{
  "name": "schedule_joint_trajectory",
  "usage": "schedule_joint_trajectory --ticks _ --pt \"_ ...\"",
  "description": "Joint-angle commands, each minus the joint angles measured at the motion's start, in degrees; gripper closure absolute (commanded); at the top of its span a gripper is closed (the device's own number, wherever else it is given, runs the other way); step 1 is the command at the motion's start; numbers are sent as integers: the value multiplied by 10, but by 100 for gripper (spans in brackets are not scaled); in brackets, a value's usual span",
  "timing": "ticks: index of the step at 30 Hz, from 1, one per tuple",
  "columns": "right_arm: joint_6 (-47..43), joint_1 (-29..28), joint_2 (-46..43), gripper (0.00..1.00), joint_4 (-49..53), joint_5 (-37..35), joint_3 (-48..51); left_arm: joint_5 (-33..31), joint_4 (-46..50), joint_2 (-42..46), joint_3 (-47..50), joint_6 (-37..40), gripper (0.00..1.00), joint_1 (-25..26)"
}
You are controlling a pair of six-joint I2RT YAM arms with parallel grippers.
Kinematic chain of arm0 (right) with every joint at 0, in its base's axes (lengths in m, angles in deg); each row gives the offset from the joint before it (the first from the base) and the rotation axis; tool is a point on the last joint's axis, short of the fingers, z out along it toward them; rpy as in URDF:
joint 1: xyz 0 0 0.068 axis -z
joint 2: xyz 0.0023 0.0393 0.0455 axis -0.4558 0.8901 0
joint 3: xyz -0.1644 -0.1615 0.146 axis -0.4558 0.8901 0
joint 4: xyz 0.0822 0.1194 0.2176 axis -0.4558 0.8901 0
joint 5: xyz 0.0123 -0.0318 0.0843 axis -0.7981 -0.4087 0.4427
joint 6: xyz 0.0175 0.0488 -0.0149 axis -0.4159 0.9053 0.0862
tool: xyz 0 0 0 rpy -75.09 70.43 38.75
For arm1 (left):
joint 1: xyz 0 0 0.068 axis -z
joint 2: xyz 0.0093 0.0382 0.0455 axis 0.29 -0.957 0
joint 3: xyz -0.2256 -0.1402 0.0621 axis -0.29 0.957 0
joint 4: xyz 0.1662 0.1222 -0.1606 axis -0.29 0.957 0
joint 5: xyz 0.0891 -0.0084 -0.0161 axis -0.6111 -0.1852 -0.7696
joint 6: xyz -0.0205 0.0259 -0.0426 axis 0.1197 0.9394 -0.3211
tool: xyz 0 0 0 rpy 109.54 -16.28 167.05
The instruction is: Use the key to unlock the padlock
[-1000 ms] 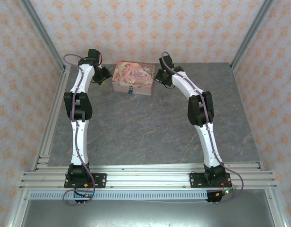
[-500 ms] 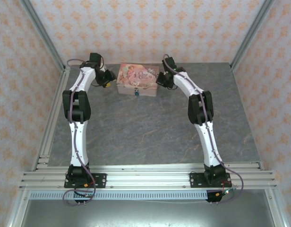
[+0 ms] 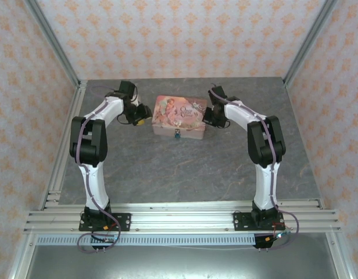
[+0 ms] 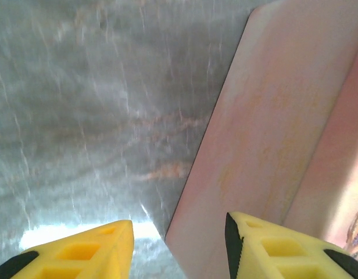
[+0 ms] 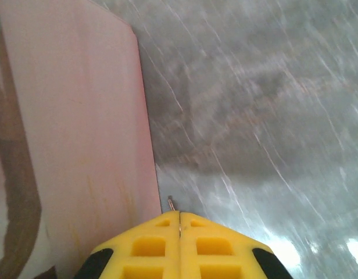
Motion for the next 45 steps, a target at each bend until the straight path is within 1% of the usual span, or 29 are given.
schedule_joint_trajectory --ticks 1,4,7,8,12,14,16,18,21,24,25,28,31,35,37,38,42,45 --pt "24 -43 -74 100 -68 13 44 3 -8 32 62 9 54 39" --pt "35 -38 -102 100 -41 -38 72 -28 9 54 80 20 53 39" --pt "49 -24 -137 100 -17 -68 92 -56 26 75 81 39 52 37" --pt "57 -18 -150 100 -12 -71 98 -66 34 76 79 47 51 36" --pt "82 12 -223 100 2 -64 126 -106 68 132 66 78 50 25" --pt "78 16 -258 100 11 -63 132 -105 70 163 68 94 50 22" --pt "68 16 -295 100 23 -57 137 -78 57 200 78 108 49 22" --pt "54 16 -336 100 25 -30 146 -37 55 231 79 112 49 23" --pt "26 13 -397 100 -18 48 171 50 31 274 87 104 49 29" --pt "-4 2 -440 100 -62 125 177 125 -41 318 110 69 49 41" --pt "-14 -1 -447 100 -75 165 174 147 -66 329 113 61 48 49" --pt "-21 -8 -456 100 -113 249 162 203 -128 348 105 43 48 78" --pt "-31 -20 -467 100 -169 299 163 248 -183 353 87 28 48 114" --pt "-29 -31 -472 100 -222 331 157 281 -250 363 77 -1 48 153" --pt "-10 -32 -472 100 -255 344 158 279 -286 372 85 -26 48 166" --pt "4 -31 -472 100 -276 349 162 273 -308 377 94 -46 48 170" --pt "66 -32 -470 100 -366 360 181 255 -445 392 159 -160 49 173" --pt "107 -32 -459 100 -414 371 186 259 -502 389 186 -210 51 177"
